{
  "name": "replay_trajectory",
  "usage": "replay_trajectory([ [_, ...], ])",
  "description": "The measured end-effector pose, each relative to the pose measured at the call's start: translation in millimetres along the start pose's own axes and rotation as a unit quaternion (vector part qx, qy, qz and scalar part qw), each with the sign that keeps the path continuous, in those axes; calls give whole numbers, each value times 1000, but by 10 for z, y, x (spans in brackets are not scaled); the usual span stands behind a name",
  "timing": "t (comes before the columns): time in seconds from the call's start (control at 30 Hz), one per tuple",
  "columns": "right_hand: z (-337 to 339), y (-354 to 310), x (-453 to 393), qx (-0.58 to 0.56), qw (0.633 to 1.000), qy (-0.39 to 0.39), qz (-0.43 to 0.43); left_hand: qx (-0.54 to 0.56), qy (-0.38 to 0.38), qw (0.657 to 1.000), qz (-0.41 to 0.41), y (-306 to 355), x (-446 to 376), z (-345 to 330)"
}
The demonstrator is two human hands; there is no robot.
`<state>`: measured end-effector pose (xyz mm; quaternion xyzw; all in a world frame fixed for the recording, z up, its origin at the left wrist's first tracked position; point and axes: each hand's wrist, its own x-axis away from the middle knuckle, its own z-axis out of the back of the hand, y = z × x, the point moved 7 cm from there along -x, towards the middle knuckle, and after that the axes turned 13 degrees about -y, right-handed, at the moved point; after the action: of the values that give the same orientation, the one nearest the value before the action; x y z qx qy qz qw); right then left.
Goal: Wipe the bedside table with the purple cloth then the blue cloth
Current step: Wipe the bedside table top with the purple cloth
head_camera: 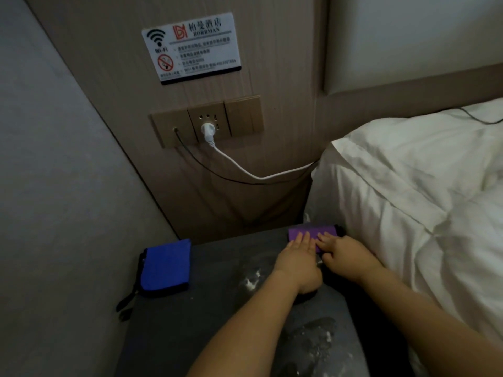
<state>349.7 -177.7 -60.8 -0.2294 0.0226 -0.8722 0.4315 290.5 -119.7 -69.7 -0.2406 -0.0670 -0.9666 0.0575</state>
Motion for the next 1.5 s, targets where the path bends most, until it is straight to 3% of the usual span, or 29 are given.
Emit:
replay_trajectory([
  [0.63,-86,-458,102,-2,999,-28,-17,-3,-41,998,41,-156,378,-133],
  [1.13,-251,-1643,-341,-21,995,-66,77,71,-46,987,133,-1215,983,-288],
  [1.5,-287,-1853,-359,-35,993,-62,98,86,-42,978,183,-1337,1069,-323],
])
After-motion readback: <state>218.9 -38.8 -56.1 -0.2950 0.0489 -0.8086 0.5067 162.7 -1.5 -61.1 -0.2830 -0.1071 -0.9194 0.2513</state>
